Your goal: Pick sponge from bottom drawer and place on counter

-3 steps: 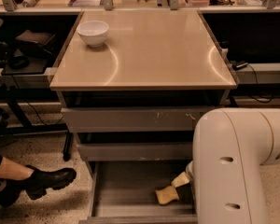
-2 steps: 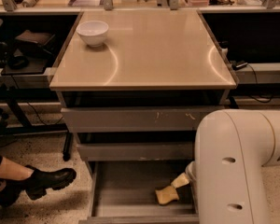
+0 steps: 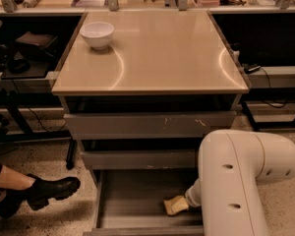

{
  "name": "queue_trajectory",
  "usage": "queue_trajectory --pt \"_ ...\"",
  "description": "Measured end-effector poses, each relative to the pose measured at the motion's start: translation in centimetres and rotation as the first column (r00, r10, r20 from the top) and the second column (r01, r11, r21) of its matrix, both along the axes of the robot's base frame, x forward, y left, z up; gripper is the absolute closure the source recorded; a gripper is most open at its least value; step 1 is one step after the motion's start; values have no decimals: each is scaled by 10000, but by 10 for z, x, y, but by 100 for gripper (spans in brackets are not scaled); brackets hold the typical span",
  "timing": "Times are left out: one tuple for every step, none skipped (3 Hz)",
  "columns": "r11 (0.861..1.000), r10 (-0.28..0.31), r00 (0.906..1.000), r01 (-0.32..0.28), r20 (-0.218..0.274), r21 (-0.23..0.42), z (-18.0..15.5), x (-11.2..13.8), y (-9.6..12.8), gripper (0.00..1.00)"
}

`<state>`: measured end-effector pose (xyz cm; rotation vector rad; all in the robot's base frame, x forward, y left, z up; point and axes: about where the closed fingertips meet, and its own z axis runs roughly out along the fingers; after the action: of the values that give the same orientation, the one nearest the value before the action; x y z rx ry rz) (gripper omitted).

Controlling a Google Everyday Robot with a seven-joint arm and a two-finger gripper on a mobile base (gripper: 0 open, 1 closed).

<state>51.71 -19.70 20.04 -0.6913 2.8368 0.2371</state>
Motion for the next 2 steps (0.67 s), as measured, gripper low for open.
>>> queue_trajectory --pt "10000 2 10000 -2 -1 1 0 0 0 0" --pt "9998 87 9999 -87 -49 178 -8 2 5 0"
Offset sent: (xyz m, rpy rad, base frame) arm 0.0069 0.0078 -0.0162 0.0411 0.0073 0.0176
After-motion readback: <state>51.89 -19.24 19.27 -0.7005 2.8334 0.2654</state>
